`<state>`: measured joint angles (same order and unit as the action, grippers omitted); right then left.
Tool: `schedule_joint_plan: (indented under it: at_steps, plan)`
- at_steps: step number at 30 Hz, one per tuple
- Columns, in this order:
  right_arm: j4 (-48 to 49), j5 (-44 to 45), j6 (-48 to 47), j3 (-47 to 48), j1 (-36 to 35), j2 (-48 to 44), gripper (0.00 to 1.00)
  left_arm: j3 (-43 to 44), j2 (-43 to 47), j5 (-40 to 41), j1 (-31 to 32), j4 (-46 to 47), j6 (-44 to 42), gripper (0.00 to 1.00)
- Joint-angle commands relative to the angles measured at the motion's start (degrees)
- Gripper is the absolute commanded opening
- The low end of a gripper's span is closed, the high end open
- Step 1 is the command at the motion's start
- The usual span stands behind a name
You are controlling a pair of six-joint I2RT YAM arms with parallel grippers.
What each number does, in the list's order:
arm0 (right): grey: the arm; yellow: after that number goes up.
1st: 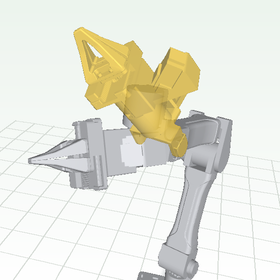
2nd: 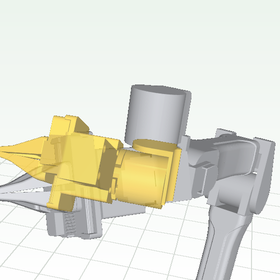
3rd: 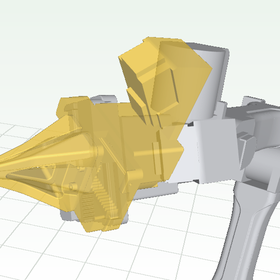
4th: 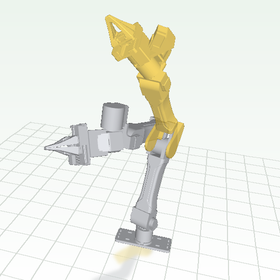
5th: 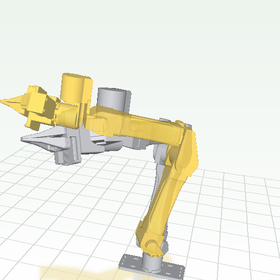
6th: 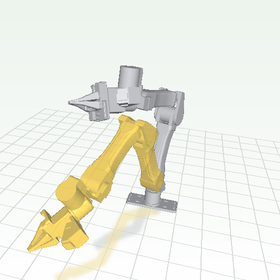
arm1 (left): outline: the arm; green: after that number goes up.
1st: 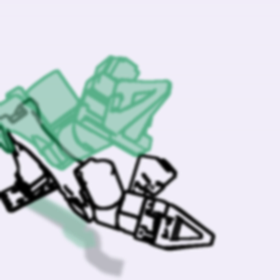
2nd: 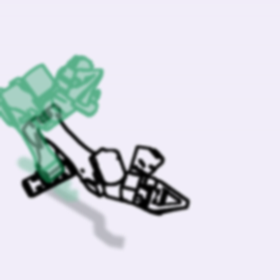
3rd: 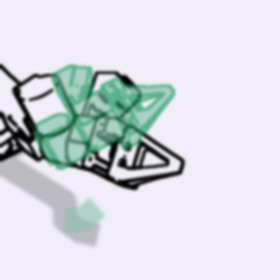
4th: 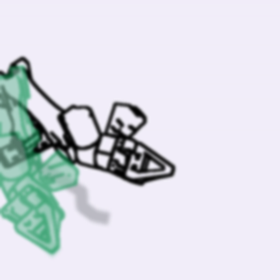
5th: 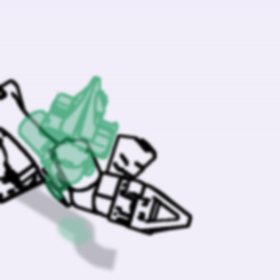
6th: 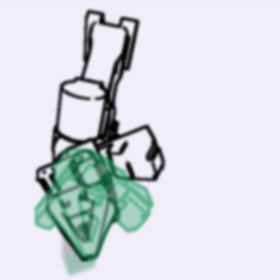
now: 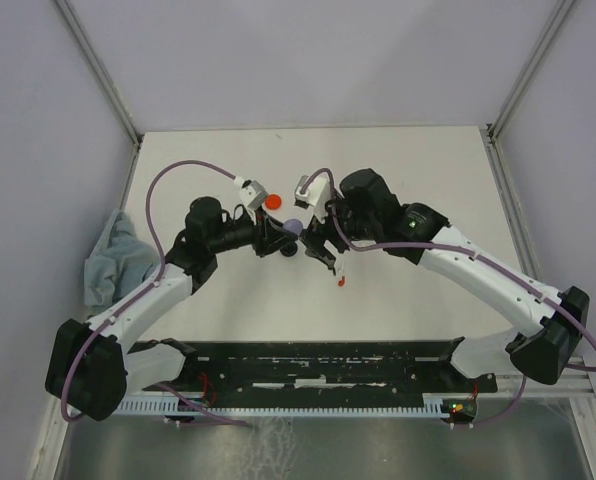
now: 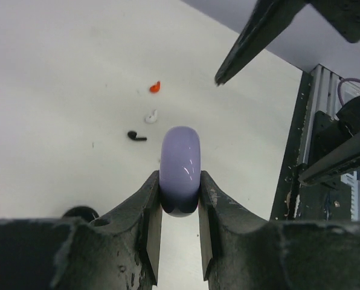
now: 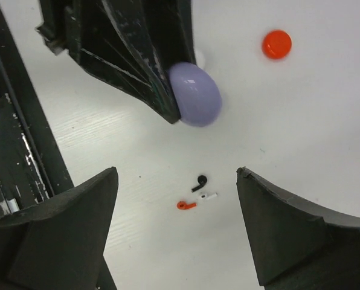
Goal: Insert the wireless bluetooth earbuds into the charging case
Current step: Close the charging case, then place the charging case at the center of the board.
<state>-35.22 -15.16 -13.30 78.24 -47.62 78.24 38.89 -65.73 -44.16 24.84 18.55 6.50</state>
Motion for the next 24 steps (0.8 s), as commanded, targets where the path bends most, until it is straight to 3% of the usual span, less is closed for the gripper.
schedule_joint_plan:
  at_steps: [1, 6, 11, 18, 24]
  plan:
    - [2.5, 13.2, 9.0, -2.4, 0.2, -1.3, 0.88, 2.8, -0.3, 13.3, -0.1, -13.3, 10.4, 0.05]
    - [3.6, 20.2, 16.1, -6.4, 0.2, -1.9, 0.88, 2.3, -2.7, 18.6, -0.1, -23.4, 23.1, 0.11]
    - [4.6, 25.0, 21.7, -10.7, 0.3, -2.3, 0.88, -0.8, -8.5, 16.7, -0.1, -24.9, 34.7, 0.12]
    - [5.2, 25.9, 24.0, -14.0, 0.4, -2.1, 0.88, -2.6, -13.7, 18.8, 0.0, -25.7, 38.5, 0.2]
    - [6.5, 26.1, 23.9, -16.0, 0.5, -3.0, 0.88, -1.7, -18.7, 22.6, -0.1, -29.5, 36.7, 0.28]
